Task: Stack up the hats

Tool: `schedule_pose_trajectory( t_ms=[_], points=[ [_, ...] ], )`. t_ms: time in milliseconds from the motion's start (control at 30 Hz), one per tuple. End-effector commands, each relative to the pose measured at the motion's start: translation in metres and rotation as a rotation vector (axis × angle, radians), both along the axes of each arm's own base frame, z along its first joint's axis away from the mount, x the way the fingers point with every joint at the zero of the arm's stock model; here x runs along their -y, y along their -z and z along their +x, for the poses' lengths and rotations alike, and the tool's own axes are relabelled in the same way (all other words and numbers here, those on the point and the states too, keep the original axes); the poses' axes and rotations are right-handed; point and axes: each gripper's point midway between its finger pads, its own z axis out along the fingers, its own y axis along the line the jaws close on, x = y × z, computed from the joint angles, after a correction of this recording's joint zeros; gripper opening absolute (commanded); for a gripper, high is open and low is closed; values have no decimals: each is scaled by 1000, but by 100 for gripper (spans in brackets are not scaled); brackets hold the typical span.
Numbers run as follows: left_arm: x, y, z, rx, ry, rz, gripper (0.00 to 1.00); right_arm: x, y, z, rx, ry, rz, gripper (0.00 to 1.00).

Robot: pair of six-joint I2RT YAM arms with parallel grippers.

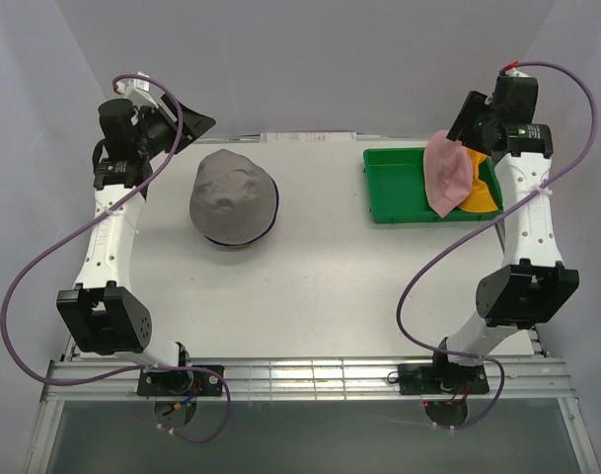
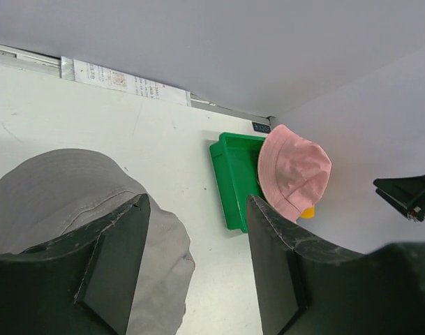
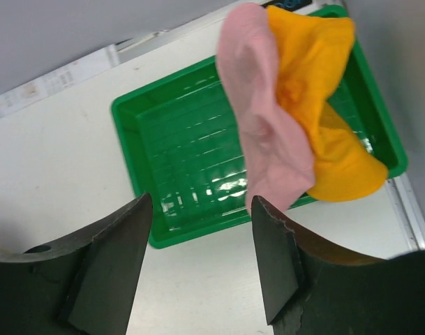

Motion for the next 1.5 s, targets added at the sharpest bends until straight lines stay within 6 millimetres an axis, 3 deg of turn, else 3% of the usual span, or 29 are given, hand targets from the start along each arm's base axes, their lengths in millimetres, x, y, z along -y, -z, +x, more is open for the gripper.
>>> schedule_pose_trajectory(
  t_ms=[0, 233, 267, 467, 800, 933, 1100, 1133, 1267, 1433, 1467],
  points=[
    [8, -28, -21, 68, 41, 11, 68, 29, 23, 15, -73, 31, -35, 65],
    [24, -26, -38, 57, 99, -33, 68, 57, 47, 49, -128, 87, -71, 65],
    [26, -25, -40, 57, 105, -33, 68, 62, 58, 54, -153, 98, -86, 65],
    [27, -20, -43, 48, 104, -33, 68, 73, 77, 67, -192, 128, -122, 63],
    [27, -17, -43, 39, 102, -28, 68, 72, 104, 76, -240, 111, -111, 54],
    [28, -12, -42, 30, 103, -27, 67, 70, 109, 80, -245, 108, -101, 40],
    [28, -14, -41, 33, 106, -26, 67, 70, 119, 81, -268, 106, -98, 38],
    [29, -13, -41, 31, 108, -27, 67, 69, 120, 82, -270, 103, -91, 32],
    [29, -13, -41, 31, 108, -27, 67, 64, 111, 81, -249, 90, -71, 8],
    [29, -15, -42, 34, 110, -32, 66, 40, 73, 78, -165, 32, -9, 8],
    [29, -15, -42, 33, 110, -35, 66, 32, 56, 74, -129, 8, 3, 8]
  ],
)
